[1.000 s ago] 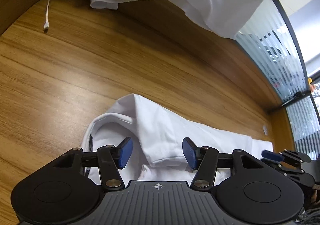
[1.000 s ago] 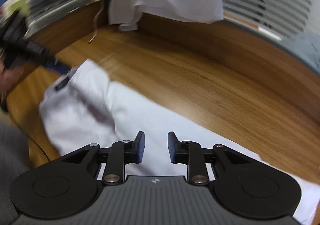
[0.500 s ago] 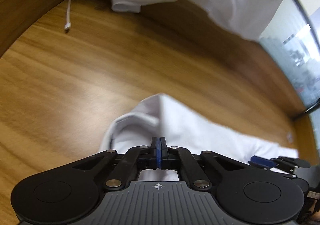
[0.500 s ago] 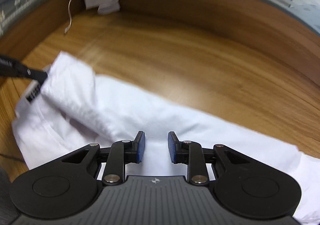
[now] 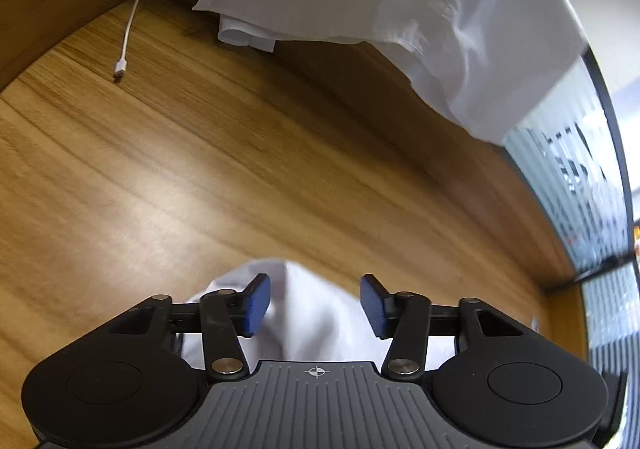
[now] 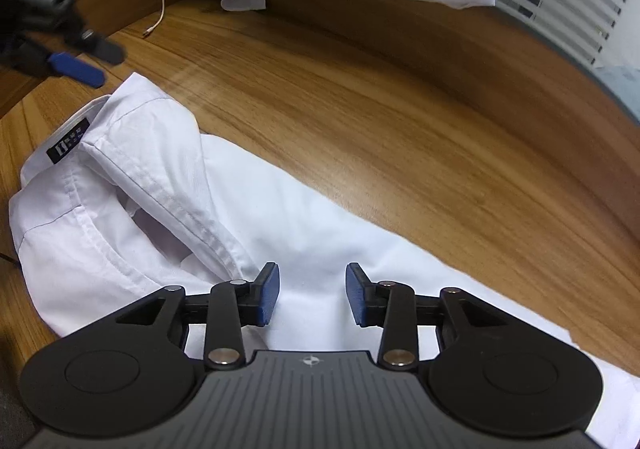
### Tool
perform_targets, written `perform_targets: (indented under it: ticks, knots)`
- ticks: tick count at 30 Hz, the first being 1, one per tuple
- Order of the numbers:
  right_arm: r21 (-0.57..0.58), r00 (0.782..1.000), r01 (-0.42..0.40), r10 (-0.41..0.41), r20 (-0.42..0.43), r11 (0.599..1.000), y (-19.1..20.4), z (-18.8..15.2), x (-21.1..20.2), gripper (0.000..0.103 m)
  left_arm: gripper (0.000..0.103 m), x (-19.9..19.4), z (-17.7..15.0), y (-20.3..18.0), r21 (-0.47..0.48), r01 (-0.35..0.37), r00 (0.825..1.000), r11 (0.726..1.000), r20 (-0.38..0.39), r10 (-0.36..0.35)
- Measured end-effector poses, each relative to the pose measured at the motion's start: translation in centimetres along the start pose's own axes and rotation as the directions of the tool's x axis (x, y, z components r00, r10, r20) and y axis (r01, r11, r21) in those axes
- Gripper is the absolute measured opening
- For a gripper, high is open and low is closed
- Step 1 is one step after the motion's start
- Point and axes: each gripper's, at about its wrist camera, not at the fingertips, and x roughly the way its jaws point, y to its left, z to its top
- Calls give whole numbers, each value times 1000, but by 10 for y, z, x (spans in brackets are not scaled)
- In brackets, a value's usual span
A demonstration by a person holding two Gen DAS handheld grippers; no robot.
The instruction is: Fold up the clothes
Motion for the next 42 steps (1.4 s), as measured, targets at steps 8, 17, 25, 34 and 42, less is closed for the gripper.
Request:
perform_targets:
  ticks: [8, 17, 25, 34, 42]
  knots:
    - [60, 1000, 12, -13, 23, 998, -13, 6, -9, 42, 53, 37, 8, -5, -25, -63, 993, 998, -103, 60]
    - [139, 1000, -3, 7, -29, 990, -28, 1, 8, 44, 3, 27, -1, 22, -245, -25, 998, 969, -65, 9]
    - [118, 999, -4, 8, -40, 993, -29, -14, 20, 44, 7, 21, -8, 43, -244, -37, 997, 969, -81, 17]
    - [157, 997, -72, 67, 33, 985, -28, -23, -10, 54, 46, -14, 11, 18, -51, -59, 998, 997, 20, 60]
    - [282, 996, 42, -61, 60, 958, -70, -65, -59, 55, 64, -30, -19, -43, 161, -111, 993, 981, 55, 103]
